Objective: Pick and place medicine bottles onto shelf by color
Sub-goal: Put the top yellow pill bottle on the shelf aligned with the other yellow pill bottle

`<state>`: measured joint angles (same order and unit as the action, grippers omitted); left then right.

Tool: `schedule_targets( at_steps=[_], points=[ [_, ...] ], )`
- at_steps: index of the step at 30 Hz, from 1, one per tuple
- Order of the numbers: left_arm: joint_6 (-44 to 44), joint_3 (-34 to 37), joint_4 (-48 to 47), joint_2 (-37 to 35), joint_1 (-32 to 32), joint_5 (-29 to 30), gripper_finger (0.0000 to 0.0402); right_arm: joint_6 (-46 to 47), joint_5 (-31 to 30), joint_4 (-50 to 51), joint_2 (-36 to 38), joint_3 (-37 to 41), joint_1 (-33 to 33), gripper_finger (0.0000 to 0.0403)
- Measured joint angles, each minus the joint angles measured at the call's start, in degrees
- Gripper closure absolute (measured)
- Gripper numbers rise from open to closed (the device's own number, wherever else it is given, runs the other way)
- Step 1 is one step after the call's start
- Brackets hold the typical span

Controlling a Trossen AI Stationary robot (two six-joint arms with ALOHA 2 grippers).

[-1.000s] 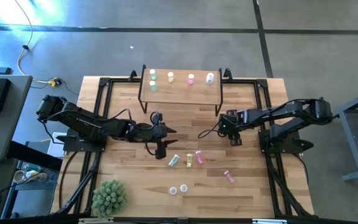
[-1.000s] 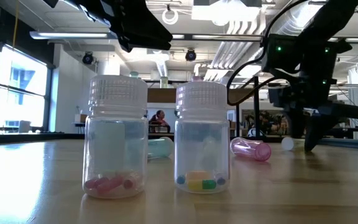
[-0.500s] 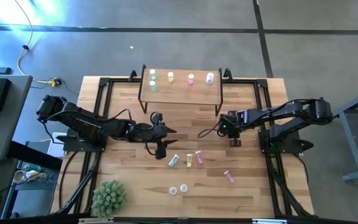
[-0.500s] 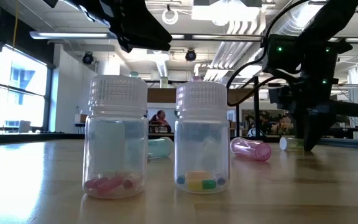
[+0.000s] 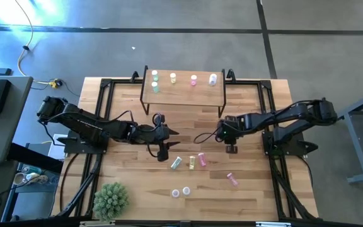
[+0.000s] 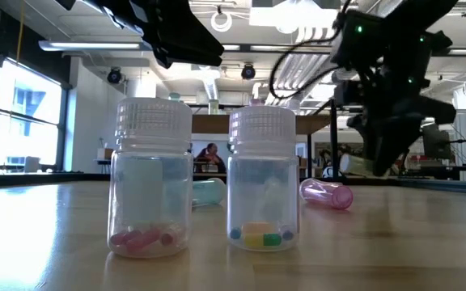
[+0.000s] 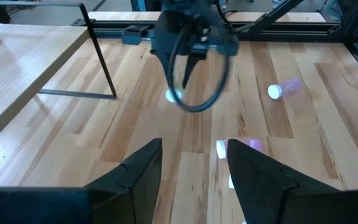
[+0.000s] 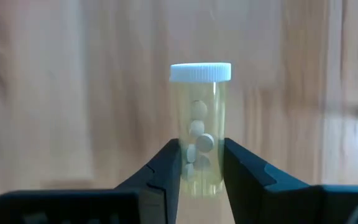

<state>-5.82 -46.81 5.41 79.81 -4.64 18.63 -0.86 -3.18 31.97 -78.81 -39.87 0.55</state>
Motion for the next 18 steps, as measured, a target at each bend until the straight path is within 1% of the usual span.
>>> schedule_targets(
  at_steps=[6, 9, 12, 18],
  points=[
    [0.0, 0.0, 0.0, 0.0, 0.0, -0.02, 0.0229, 2.61, -0.24, -7.72, 0.04, -2.17, -4.58, 0.0313],
    [0.0, 0.0, 0.0, 0.0, 0.0, -0.02, 0.0223, 3.61, -0.87, -14.32, 0.04, -2.39, -6.16, 0.0313],
    [0.0, -0.04, -0.01, 0.0, 0.15, 0.0, 0.021, 3.66, -1.14, -21.62, 0.04, -2.39, -7.07, 0.0313],
    [1.04, -1.84, 0.02, 0.0, 1.81, -0.06, 0.0177, 3.88, -4.41, -35.54, 0.07, -2.41, -7.73, 0.0313]
  ],
)
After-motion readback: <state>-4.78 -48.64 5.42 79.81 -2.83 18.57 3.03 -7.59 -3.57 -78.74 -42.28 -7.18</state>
